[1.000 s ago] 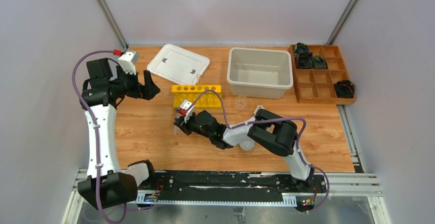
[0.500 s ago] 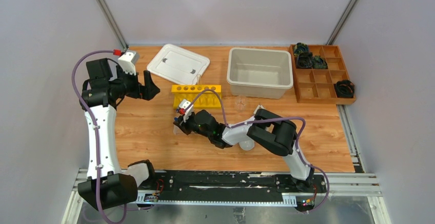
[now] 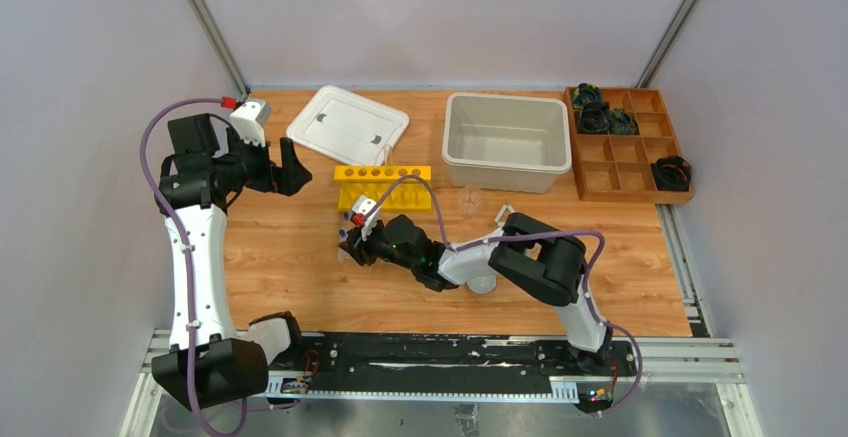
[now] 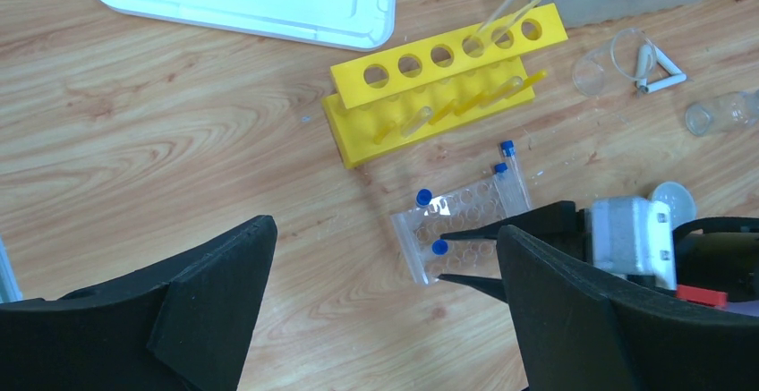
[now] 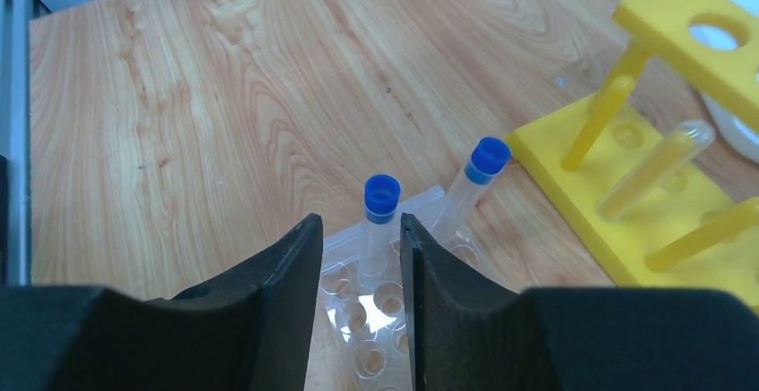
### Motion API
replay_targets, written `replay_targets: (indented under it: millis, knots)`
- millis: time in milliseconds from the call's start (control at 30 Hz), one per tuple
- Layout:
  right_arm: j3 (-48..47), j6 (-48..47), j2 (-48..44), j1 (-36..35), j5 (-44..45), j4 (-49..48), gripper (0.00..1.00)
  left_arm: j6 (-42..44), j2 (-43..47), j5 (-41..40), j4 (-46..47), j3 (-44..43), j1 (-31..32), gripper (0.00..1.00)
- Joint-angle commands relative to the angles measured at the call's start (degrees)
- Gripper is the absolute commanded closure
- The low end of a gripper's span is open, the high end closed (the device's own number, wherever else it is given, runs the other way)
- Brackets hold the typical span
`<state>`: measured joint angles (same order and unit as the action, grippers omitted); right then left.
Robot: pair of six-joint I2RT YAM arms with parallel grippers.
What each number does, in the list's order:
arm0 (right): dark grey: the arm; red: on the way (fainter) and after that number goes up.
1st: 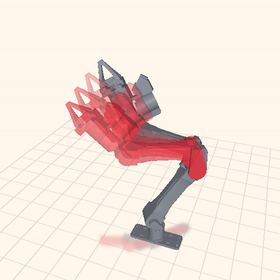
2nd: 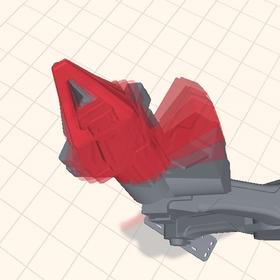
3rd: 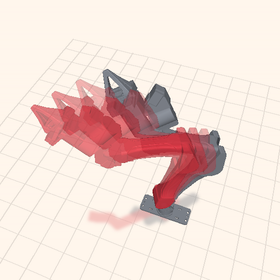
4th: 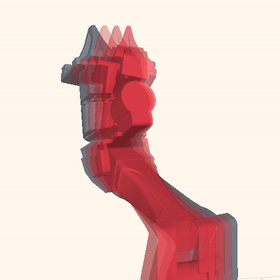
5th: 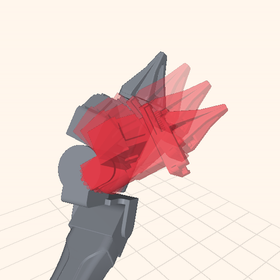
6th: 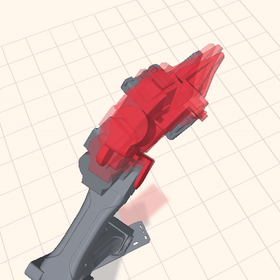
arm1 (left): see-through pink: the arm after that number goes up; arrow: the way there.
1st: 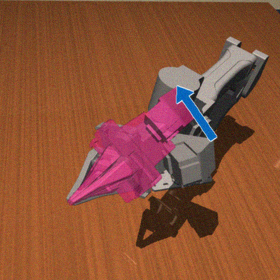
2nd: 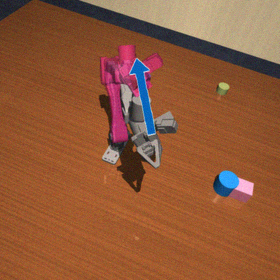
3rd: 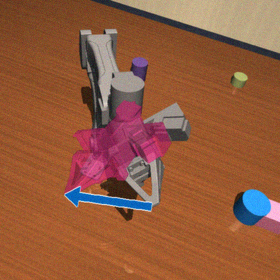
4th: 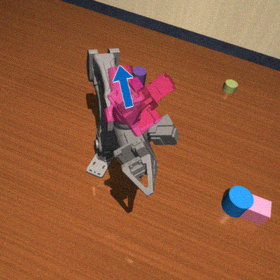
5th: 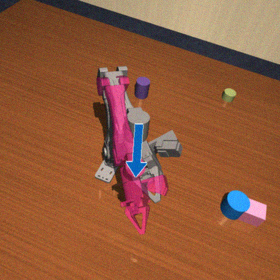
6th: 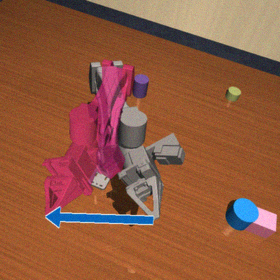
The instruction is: Organize the chemistry lab equipment
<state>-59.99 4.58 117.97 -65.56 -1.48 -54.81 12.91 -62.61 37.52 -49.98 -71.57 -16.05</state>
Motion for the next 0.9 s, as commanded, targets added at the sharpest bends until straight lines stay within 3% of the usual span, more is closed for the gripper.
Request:
replay_targets:
  millis: [0,200,333,400,467,567,667,800,867]
  knots:
    - [1.4,-0.5,-6.4,0.4,1.0,-1.8,0.59,-0.1,1.0,1.1,0.0,-1.3,-0.3,0.0]
    - [2.2,2.2,-14.9,0.3,5.7,10.4,0.56,-0.2,1.5,1.1,0.0,-1.7,-0.2,0.0]
    - [-2.3,7.2,-20.1,0.5,16.6,32.7,0.45,-1.1,1.6,0.4,0.0,-2.0,-0.3,0.0]
    - [-6.7,10.2,-20.6,1.0,23.3,45.3,0.35,-1.3,1.7,-0.7,0.0,-2.2,-0.3,0.0]
    - [-10.6,13.8,-20.1,2.2,26.6,56.8,0.15,-1.8,1.8,-2.2,0.0,-2.6,-0.2,0.0]
    - [-8.9,17.5,-21.5,4.7,23.2,61.7,0.0,-1.4,2.3,-4.3,0.0,-3.1,-0.3,0.0]
    - [-4.9,20.1,-23.5,6.7,21.2,60.5,0.04,-0.4,3.4,-5.5,0.0,-3.3,-0.3,0.0]
    - [-7.6,25.4,-21.7,9.0,19.5,67.5,0.35,-0.1,4.2,-5.8,0.0,-2.7,-0.3,0.0]
    - [-9.1,27.1,-20.4,9.7,18.9,69.2,0.42,-0.7,4.0,-6.0,0.0,-2.5,-0.3,0.0]
